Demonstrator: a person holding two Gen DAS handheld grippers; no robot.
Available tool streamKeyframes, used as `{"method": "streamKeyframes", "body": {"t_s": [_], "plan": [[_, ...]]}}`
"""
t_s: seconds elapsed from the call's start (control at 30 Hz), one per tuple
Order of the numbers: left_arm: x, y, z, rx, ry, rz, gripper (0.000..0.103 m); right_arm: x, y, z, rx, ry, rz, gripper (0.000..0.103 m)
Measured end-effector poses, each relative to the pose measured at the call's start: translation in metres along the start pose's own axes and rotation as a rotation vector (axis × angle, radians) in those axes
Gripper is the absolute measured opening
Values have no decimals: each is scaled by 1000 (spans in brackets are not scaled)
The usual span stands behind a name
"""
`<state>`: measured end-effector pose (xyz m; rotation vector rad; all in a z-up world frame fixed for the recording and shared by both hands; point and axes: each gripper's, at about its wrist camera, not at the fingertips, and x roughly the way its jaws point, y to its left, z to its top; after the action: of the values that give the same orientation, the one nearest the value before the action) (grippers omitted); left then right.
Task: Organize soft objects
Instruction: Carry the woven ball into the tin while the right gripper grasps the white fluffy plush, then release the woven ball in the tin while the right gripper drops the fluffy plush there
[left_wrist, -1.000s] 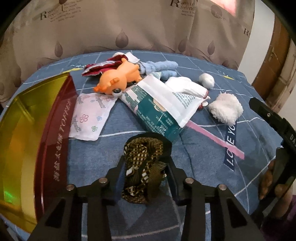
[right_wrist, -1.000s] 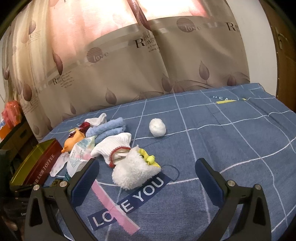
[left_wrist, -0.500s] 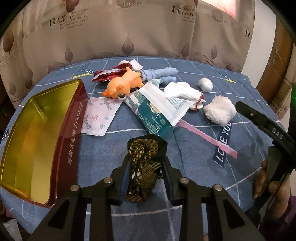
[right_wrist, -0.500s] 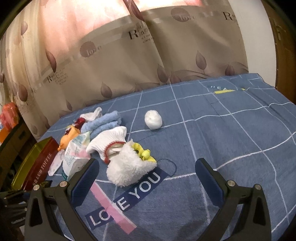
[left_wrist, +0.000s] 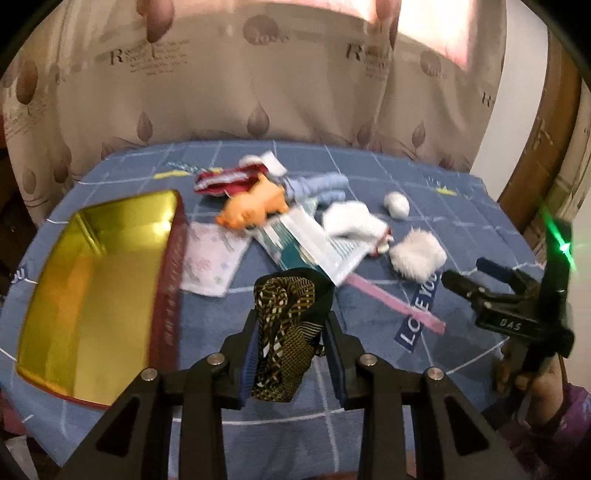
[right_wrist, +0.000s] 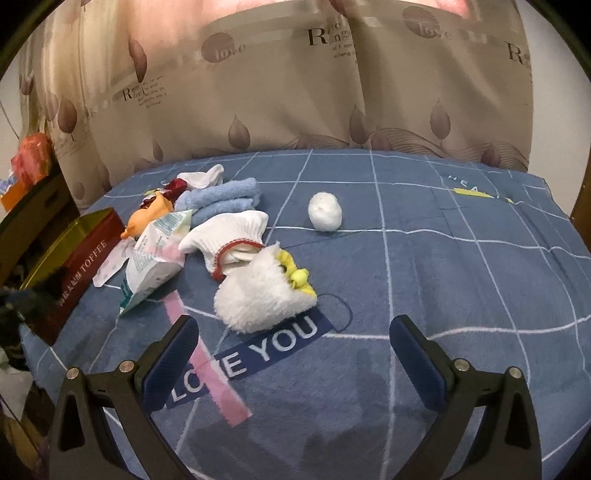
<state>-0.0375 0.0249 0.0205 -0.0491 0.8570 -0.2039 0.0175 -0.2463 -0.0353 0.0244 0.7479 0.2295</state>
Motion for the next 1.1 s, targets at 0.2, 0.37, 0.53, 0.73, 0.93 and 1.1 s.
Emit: {"method": "streamKeyframes", "body": {"t_s": [0.2,0.37,0.53,0.73,0.93,1.1], "plan": [[-17,17,11,14,-19,53,33,13,6,16,-79,33,-12,103],[-23,32,16,-2,-27,85,33,24,20,24,-164,62,-10,103],[-28,53,25,-21,-39,127,33,38,30,21,-230,103,-17,102],[-24,84,35,-46,-25,186,33,54,35,15,-268,146,6,51],[-9,120,45,-70,5,241,33,50,30,19,-241,133,27,46],[12,150,55,-89,48,288,33,37,24,25,-198,97,35,46]]}}
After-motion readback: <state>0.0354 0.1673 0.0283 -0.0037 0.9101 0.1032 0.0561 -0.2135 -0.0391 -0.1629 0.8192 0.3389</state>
